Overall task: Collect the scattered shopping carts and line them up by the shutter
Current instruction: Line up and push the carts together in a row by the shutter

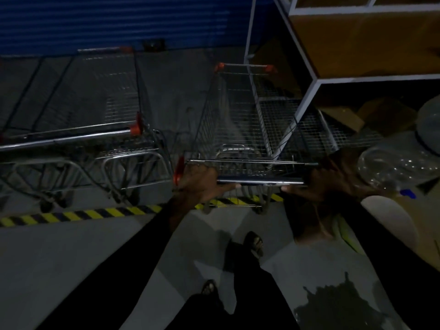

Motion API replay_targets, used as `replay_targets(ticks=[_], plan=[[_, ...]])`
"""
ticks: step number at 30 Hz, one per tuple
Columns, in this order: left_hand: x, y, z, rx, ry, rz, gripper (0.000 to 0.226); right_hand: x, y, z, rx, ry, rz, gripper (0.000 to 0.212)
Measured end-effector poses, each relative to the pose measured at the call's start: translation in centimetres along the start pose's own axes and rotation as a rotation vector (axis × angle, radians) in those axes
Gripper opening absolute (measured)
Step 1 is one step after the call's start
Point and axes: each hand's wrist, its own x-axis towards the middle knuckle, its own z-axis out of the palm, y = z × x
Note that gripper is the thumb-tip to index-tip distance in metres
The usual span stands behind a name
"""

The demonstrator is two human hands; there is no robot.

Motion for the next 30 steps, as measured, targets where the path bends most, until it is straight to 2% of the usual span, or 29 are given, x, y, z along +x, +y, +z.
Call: replay_targets(ticks=[4,7,10,14,18,20,24,30], plan=[[-4.9,0.4,1.4,0.070,0.033,-0.035,0.096,-5.9,-3.4,0.5,-0.172,0.095,0.053,0.102],[-7.7,0.0,2.6,0.092,0.079,-0.013,0.090,-8.8,-4.9,0.7,-0.074,0.148,0.031,0.088],[-9.1,-0.7,3.6,0.042,0.091,-0.006,0.091,-8.7,-4.7,3.0,-0.132,0.171,-0.025,0.102],[-9.2,-2.3,3.3,-0.022,0.119,-0.043,0.101,-7.6,-5.8,3.4,-0.174,0.198,-0.024,0.099],[-7.0,-4.1,1.9,-0.018,0.107,-0.072,0.089,-5.0,-8.1,1.4,-0.211,0.255,-0.036,0.107],[-4.9,-5.3,1.6,-0.011,0.074,-0.088,0.094,-2.6,-8.4,0.5,-0.216,0.263,-0.013,0.102],[0.0,-7.0,0.9,0.000,0.062,-0.145,0.103,3.6,-7.3,-0.4,-0.138,0.277,-0.069,0.107],[6.2,-9.3,-2.3,-0.117,0.056,-0.155,0.080,12.4,-6.2,-1.0,-0.132,0.384,-0.063,0.103]])
